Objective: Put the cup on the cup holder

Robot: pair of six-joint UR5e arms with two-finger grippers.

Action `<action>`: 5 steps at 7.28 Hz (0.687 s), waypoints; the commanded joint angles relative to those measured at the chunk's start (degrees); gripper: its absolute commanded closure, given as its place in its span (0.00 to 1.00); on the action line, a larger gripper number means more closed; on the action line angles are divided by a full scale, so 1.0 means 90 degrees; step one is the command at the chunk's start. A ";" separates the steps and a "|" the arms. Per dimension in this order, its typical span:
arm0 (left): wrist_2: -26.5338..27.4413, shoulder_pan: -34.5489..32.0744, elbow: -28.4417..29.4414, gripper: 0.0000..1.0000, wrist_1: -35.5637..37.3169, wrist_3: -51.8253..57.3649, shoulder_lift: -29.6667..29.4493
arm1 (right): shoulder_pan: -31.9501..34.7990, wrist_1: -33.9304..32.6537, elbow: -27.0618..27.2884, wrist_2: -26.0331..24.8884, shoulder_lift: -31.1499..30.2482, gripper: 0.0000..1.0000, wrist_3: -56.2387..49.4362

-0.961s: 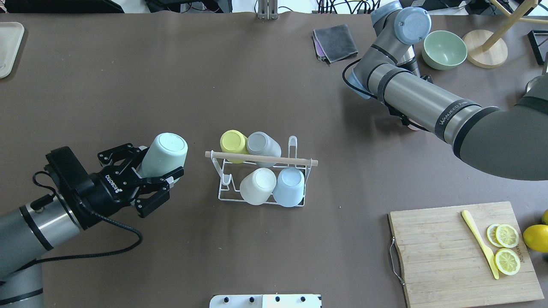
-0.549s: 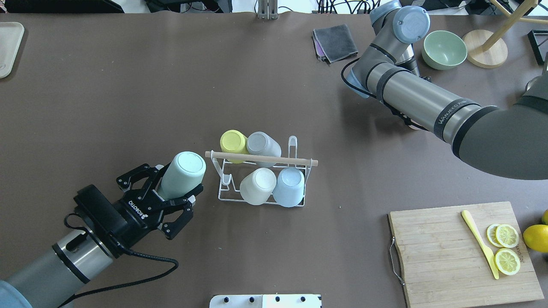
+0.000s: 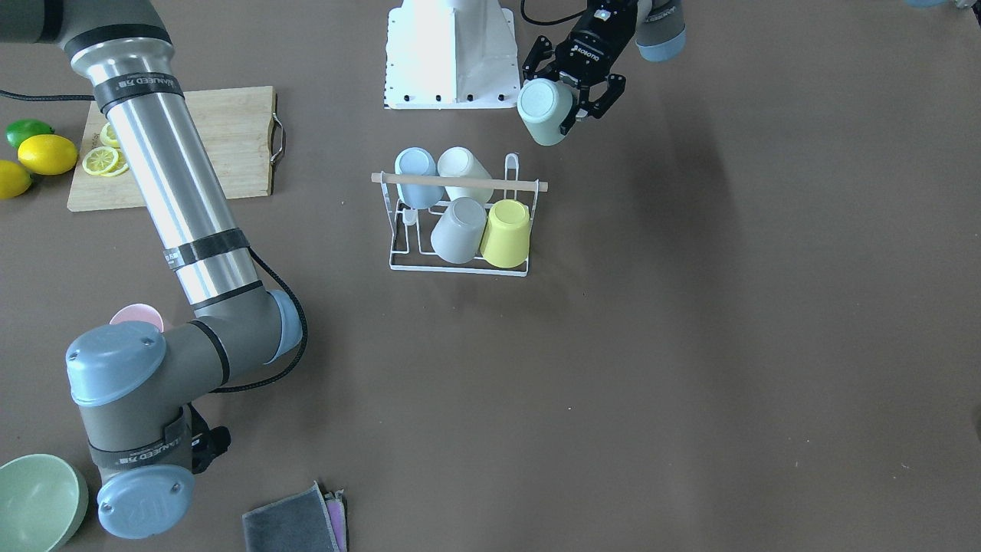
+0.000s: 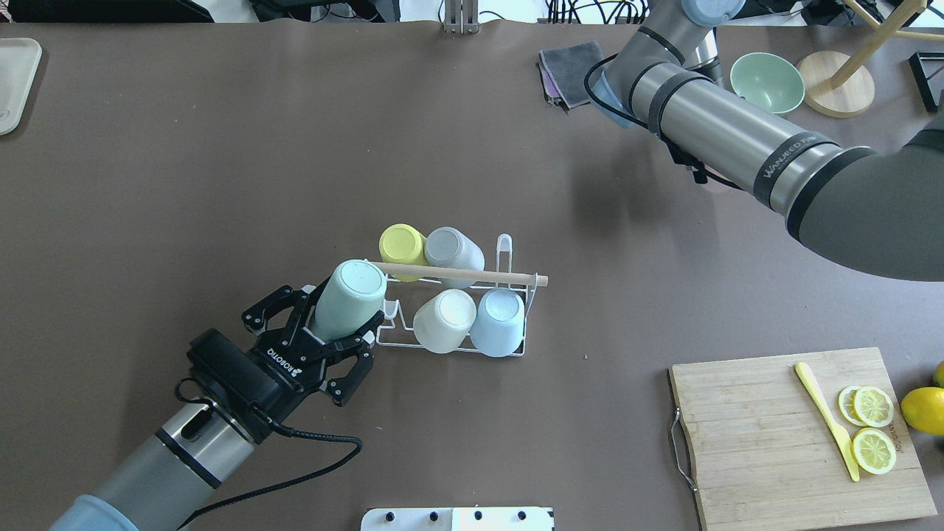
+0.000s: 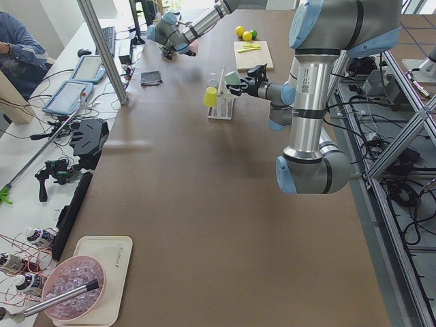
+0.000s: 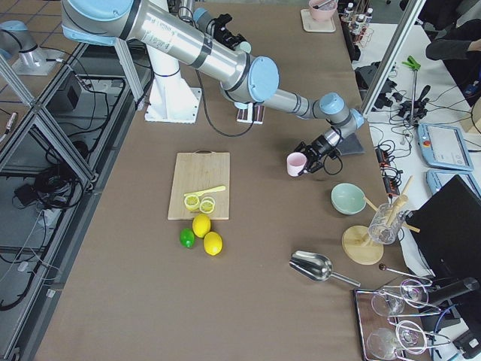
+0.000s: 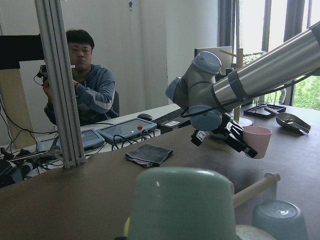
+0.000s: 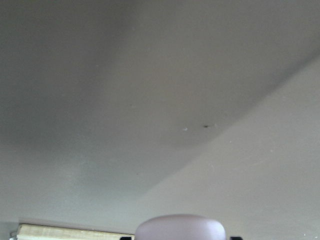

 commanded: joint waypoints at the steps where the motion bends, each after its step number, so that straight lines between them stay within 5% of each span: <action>1: 0.0022 -0.0026 0.0257 0.77 -0.0194 0.0001 -0.0248 | 0.0243 -0.0363 0.0838 0.0024 -0.0049 1.00 -0.0137; 5: -0.0007 -0.0348 0.0793 0.80 -0.0446 -0.0038 -0.0639 | 0.0371 -0.0579 0.3033 0.0004 -0.0877 1.00 -0.0010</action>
